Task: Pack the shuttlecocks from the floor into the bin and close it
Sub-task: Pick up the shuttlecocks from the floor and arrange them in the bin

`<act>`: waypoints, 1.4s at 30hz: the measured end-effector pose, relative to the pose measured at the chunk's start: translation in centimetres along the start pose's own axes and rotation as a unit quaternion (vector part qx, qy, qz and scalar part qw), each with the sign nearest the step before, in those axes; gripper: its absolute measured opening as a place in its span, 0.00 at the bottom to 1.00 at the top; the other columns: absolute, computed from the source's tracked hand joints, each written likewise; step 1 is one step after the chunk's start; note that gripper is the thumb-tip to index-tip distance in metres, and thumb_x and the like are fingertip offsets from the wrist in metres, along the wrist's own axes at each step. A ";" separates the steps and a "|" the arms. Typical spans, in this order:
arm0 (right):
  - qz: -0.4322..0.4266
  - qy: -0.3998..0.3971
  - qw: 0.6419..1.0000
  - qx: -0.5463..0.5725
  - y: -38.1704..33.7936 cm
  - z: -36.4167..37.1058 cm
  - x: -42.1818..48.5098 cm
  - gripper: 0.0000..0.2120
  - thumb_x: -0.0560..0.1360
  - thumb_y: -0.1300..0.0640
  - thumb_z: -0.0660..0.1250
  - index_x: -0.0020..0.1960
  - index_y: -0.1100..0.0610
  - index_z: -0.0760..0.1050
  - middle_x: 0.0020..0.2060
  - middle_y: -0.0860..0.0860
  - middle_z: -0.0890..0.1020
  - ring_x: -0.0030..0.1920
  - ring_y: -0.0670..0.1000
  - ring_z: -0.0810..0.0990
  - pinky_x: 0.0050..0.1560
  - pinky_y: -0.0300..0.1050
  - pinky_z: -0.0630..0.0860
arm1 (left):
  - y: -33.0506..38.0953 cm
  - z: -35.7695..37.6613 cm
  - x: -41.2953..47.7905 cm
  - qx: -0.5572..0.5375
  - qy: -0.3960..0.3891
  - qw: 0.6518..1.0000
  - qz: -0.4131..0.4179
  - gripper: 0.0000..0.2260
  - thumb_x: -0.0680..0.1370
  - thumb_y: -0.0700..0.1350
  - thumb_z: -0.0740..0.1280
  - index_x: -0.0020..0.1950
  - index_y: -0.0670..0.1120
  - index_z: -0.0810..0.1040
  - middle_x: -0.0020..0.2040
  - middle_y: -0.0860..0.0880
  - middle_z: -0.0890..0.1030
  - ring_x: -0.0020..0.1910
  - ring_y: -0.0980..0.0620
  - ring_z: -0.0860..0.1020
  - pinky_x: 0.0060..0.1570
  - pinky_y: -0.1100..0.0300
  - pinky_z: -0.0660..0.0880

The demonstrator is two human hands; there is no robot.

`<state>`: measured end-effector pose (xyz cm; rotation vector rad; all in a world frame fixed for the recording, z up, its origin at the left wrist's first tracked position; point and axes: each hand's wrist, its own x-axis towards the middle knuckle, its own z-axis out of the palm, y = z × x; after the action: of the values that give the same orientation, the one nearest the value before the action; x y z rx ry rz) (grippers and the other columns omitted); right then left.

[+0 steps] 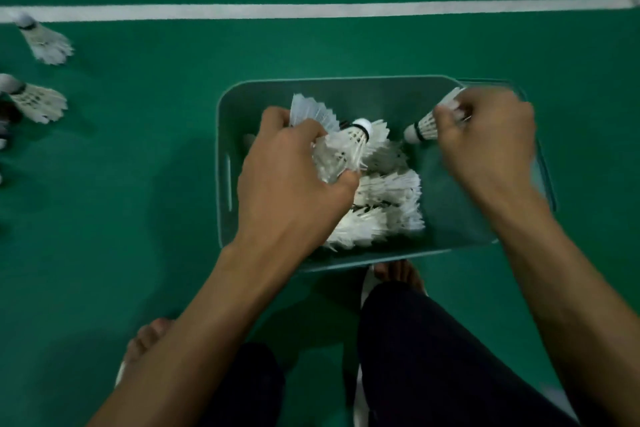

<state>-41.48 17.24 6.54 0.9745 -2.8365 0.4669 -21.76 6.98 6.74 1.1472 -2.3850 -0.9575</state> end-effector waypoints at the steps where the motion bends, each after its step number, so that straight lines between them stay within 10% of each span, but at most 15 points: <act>1: -0.009 -0.006 1.000 -0.029 0.2 0.6 -0.5 0.13 0.79 0.53 0.64 0.45 0.62 0.80 0.43 0.63 0.83 0.44 0.66 0.80 0.39 0.50 0.67 | 0.0 0.5 -0.3 0.016 -0.025 1.000 -0.007 0.15 0.68 0.55 0.76 0.50 0.50 0.81 0.52 0.53 0.71 0.41 0.54 0.74 0.42 0.57 0.75; 8: 0.012 -0.108 0.990 -0.087 -1.8 4.4 -0.3 0.03 0.74 0.69 0.65 0.43 0.63 0.76 0.49 0.64 0.80 0.49 0.66 0.80 0.39 0.52 0.71 | -1.0 3.0 0.5 0.098 -0.199 0.968 -0.118 0.19 0.65 0.55 0.77 0.33 0.44 0.72 0.34 0.49 0.78 0.34 0.46 0.78 0.30 0.60 0.70; 14: 0.141 -0.164 0.971 0.104 -1.4 5.0 1.5 0.16 0.78 0.68 0.58 0.32 0.59 0.65 0.30 0.52 0.70 0.33 0.55 0.72 0.33 0.47 0.66 | -1.9 2.2 1.3 0.081 -0.231 0.959 -0.145 0.19 0.68 0.54 0.78 0.32 0.46 0.72 0.31 0.50 0.75 0.29 0.51 0.72 0.33 0.59 0.70; 19: 0.274 -0.301 0.875 0.261 -1.7 6.4 2.8 0.20 0.80 0.69 0.53 0.71 0.66 0.68 0.43 0.51 0.70 0.40 0.49 0.71 0.46 0.46 0.73 | -3.0 2.5 2.0 0.042 -0.234 0.957 -0.164 0.16 0.69 0.54 0.78 0.39 0.42 0.80 0.38 0.42 0.82 0.40 0.43 0.81 0.38 0.54 0.74; 23: 0.280 -0.294 0.867 0.287 -1.6 7.2 3.7 0.22 0.79 0.67 0.55 0.73 0.68 0.66 0.51 0.53 0.71 0.53 0.54 0.72 0.56 0.51 0.76 | -3.4 3.7 2.7 0.000 -0.243 0.953 -0.180 0.21 0.69 0.57 0.78 0.52 0.42 0.83 0.49 0.43 0.84 0.49 0.43 0.81 0.41 0.57 0.70; 25: 0.242 -0.267 0.897 0.255 -1.4 7.2 3.7 0.10 0.82 0.62 0.56 0.55 0.66 0.74 0.43 0.51 0.74 0.42 0.50 0.75 0.42 0.43 0.76 | -3.8 3.7 2.6 -0.001 -0.251 0.950 -0.186 0.30 0.69 0.59 0.78 0.63 0.40 0.81 0.60 0.42 0.82 0.57 0.44 0.81 0.45 0.59 0.70; 28: 0.144 -0.129 0.961 0.199 -1.4 5.7 2.3 0.18 0.83 0.57 0.58 0.34 0.56 0.66 0.30 0.50 0.70 0.29 0.48 0.68 0.30 0.43 0.64 | -3.6 2.6 2.2 -0.019 -0.269 0.946 -0.178 0.38 0.70 0.60 0.77 0.74 0.42 0.73 0.73 0.46 0.75 0.68 0.47 0.75 0.56 0.60 0.68; 31: 0.078 -0.014 0.961 0.264 -2.4 2.7 -0.3 0.08 0.78 0.60 0.63 0.43 0.55 0.78 0.36 0.48 0.81 0.36 0.44 0.78 0.36 0.33 0.71 | -3.1 1.8 1.7 -0.065 -0.253 0.947 -0.187 0.37 0.71 0.61 0.76 0.73 0.43 0.74 0.70 0.46 0.77 0.63 0.48 0.78 0.54 0.60 0.69; 32: 0.044 -0.058 0.953 0.294 -2.9 1.8 -1.2 0.06 0.76 0.61 0.65 0.45 0.55 0.80 0.38 0.46 0.82 0.37 0.42 0.79 0.37 0.30 0.73 | -3.0 1.7 1.6 -0.094 -0.239 0.947 -0.192 0.31 0.71 0.62 0.76 0.66 0.43 0.79 0.60 0.46 0.82 0.46 0.56 0.70 0.49 0.59 0.70; 33: 0.000 -0.128 0.945 0.301 -3.5 1.1 -2.1 0.06 0.75 0.62 0.67 0.46 0.54 0.81 0.39 0.45 0.83 0.39 0.42 0.80 0.38 0.31 0.75 | -3.0 1.7 1.5 -0.119 -0.223 0.947 -0.198 0.23 0.72 0.63 0.75 0.53 0.44 0.82 0.58 0.44 0.82 0.62 0.52 0.68 0.43 0.58 0.70; 34: -0.053 -0.194 0.938 0.282 -4.0 0.6 -3.2 0.06 0.73 0.62 0.69 0.47 0.53 0.81 0.40 0.45 0.83 0.40 0.43 0.81 0.39 0.34 0.78 | -2.9 1.8 1.5 -0.143 -0.207 0.945 -0.208 0.20 0.72 0.62 0.74 0.41 0.46 0.79 0.34 0.47 0.75 0.34 0.50 0.75 0.40 0.58 0.68; 35: -0.097 -0.239 0.933 0.251 -4.5 0.5 -4.2 0.07 0.71 0.60 0.71 0.49 0.52 0.80 0.42 0.45 0.83 0.41 0.44 0.81 0.41 0.39 0.79 | -2.9 1.9 1.4 -0.161 -0.194 0.942 -0.222 0.21 0.74 0.62 0.73 0.34 0.48 0.72 0.35 0.56 0.63 0.34 0.54 0.63 0.39 0.57 0.67; 42: -0.177 -0.217 0.943 0.182 -6.4 3.8 -5.6 0.31 0.66 0.51 0.79 0.65 0.53 0.69 0.55 0.48 0.77 0.50 0.50 0.77 0.51 0.52 0.77 | -2.6 2.7 0.8 -0.228 -0.136 0.917 -0.297 0.18 0.80 0.53 0.65 0.46 0.39 0.83 0.38 0.46 0.81 0.33 0.50 0.74 0.40 0.56 0.70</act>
<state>-33.18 14.50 3.49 1.8222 -2.8818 0.8411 -22.28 6.30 2.98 1.6506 -1.8300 -1.8567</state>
